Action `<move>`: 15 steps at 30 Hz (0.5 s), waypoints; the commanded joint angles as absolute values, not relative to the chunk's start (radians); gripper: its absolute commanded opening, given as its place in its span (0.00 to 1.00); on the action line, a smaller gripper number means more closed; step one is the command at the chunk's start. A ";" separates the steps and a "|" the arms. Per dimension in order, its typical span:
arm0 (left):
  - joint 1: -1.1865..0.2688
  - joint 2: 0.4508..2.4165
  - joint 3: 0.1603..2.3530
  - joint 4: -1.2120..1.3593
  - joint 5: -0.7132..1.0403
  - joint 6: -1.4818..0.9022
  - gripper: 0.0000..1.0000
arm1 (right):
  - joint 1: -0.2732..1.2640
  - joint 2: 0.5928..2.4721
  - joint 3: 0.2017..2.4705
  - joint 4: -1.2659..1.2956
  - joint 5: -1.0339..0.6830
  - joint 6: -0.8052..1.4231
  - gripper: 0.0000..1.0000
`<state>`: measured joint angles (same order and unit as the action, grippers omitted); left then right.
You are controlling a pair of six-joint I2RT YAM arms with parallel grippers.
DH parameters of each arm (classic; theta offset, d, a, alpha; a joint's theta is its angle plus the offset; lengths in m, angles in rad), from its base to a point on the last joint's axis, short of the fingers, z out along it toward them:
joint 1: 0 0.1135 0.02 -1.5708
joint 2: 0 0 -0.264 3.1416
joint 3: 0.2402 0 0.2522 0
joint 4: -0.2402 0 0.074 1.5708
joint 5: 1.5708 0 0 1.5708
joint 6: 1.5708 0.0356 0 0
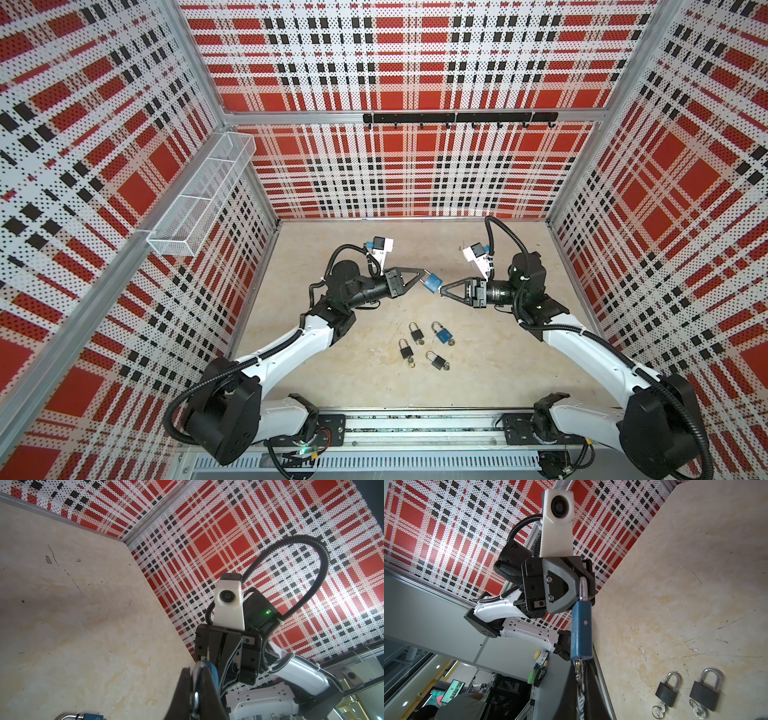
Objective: Lock with the key
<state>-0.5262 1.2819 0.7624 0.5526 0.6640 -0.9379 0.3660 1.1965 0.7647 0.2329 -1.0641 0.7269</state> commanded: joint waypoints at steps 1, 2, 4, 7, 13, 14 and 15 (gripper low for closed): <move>-0.460 1.258 0.801 0.647 0.582 -0.952 0.00 | 0.332 1.180 0.718 0.175 -1.016 0.714 0.00; -0.455 1.257 0.801 0.648 0.582 -0.955 0.00 | 0.332 1.180 0.716 0.177 -1.017 0.714 0.00; -0.448 1.255 0.800 0.650 0.584 -0.956 0.00 | 0.330 1.180 0.712 0.178 -1.019 0.715 0.00; -0.437 1.249 0.796 0.655 0.584 -0.963 0.00 | 0.330 1.180 0.705 0.184 -1.023 0.718 0.00; -0.421 1.244 0.790 0.683 0.592 -0.990 0.00 | 0.330 1.178 0.699 0.193 -1.032 0.727 0.00; -0.418 1.243 0.786 0.692 0.590 -0.997 0.00 | 0.330 1.178 0.698 0.193 -1.032 0.728 0.00; -0.415 1.242 0.783 0.704 0.590 -1.005 0.00 | 0.330 1.178 0.696 0.193 -1.033 0.728 0.00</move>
